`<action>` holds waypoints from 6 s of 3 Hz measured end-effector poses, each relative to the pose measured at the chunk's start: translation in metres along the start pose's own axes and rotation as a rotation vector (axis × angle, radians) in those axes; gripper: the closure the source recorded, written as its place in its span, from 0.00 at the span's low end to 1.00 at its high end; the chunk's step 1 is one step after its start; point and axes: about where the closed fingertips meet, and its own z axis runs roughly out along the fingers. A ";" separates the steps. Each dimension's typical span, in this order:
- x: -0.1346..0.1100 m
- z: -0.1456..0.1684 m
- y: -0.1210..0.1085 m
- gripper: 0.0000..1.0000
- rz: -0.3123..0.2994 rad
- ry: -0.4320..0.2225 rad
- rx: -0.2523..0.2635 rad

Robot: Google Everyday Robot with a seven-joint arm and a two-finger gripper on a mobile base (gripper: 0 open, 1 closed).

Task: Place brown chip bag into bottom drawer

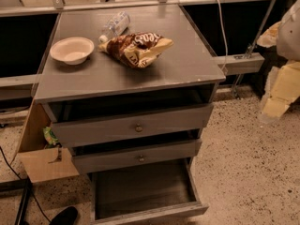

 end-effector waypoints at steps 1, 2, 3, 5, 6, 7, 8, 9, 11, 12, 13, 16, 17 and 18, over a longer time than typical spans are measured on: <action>0.000 0.000 0.000 0.00 0.000 0.000 0.000; -0.003 -0.001 -0.002 0.00 -0.044 -0.037 0.035; -0.011 0.008 -0.009 0.00 -0.124 -0.131 0.077; -0.057 0.041 -0.047 0.00 -0.365 -0.374 0.168; -0.058 0.042 -0.047 0.00 -0.381 -0.373 0.168; -0.056 0.040 -0.045 0.00 -0.396 -0.369 0.191; -0.071 0.044 -0.051 0.00 -0.479 -0.399 0.245; -0.091 0.050 -0.059 0.00 -0.573 -0.430 0.301; -0.134 0.072 -0.090 0.00 -0.693 -0.421 0.381; -0.149 0.085 -0.105 0.00 -0.709 -0.364 0.420; -0.162 0.099 -0.122 0.00 -0.705 -0.298 0.458; -0.201 0.135 -0.144 0.00 -0.727 -0.289 0.475; -0.216 0.152 -0.149 0.00 -0.753 -0.314 0.466; -0.227 0.172 -0.155 0.03 -0.784 -0.337 0.450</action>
Offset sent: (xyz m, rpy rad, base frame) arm 0.0068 0.0039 -0.0001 0.0365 -0.1095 0.1138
